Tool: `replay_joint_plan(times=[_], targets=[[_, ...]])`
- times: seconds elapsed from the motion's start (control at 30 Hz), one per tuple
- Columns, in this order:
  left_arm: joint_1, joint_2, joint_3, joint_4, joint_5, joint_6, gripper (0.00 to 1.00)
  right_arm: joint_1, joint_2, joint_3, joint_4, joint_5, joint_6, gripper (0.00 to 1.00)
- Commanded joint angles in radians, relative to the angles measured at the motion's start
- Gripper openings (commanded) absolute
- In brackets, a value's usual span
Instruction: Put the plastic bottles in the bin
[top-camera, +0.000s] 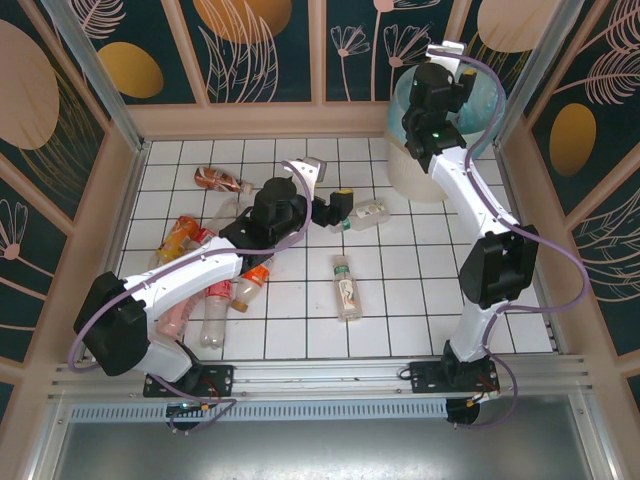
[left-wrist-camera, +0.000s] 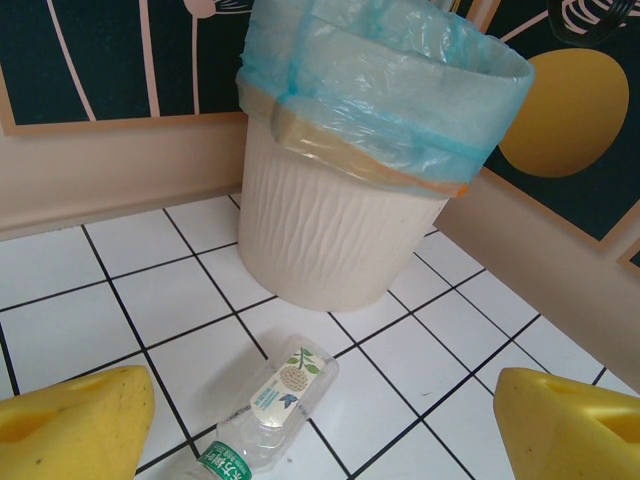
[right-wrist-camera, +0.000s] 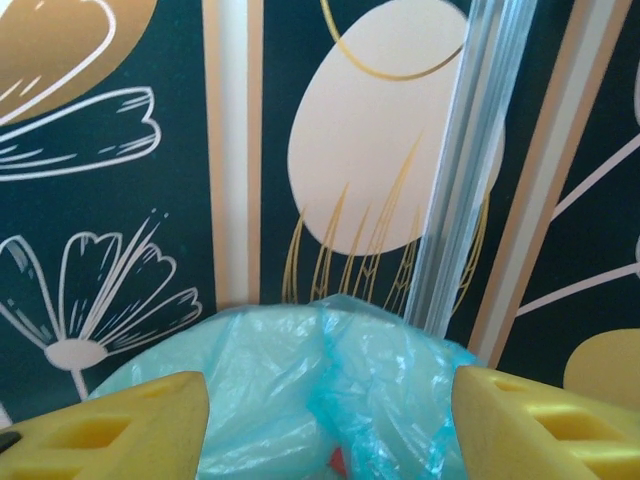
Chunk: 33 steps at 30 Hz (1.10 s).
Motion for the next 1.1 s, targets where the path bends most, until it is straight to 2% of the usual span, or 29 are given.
replay_joint_plan(times=[0.0,0.1,0.2,0.3,0.4,0.53,0.67,0.87,1.07], targets=[[-0.003,0.007,0.029,-0.01,-0.005,-0.011,0.88,-0.004,-0.007,0.07,-0.105,-0.088,0.093,0.63],[-0.003,0.005,0.049,-0.041,-0.03,-0.003,0.88,0.024,-0.019,0.14,-0.217,-0.185,0.156,0.6],[-0.004,-0.005,0.107,-0.13,-0.082,-0.006,0.88,0.101,-0.064,0.149,-0.259,-0.267,0.147,0.59],[-0.004,-0.024,0.184,-0.246,-0.138,-0.019,0.89,0.208,-0.129,0.095,-0.288,-0.305,0.126,0.59],[-0.003,-0.063,0.211,-0.362,-0.183,-0.048,0.89,0.307,-0.226,-0.049,-0.288,-0.381,0.157,0.58],[-0.002,-0.199,0.075,-0.439,-0.259,-0.14,0.89,0.405,-0.368,-0.345,-0.198,-0.501,0.171,0.58],[-0.001,-0.364,-0.092,-0.529,-0.323,-0.262,0.89,0.433,-0.474,-0.607,-0.087,-0.597,0.135,0.54],[-0.001,-0.533,-0.266,-0.729,-0.364,-0.451,0.89,0.464,-0.474,-0.739,-0.062,-0.913,0.092,0.55],[-0.002,-0.626,-0.275,-0.945,-0.396,-0.587,0.9,0.556,-0.352,-0.775,0.06,-1.07,0.232,0.54]])
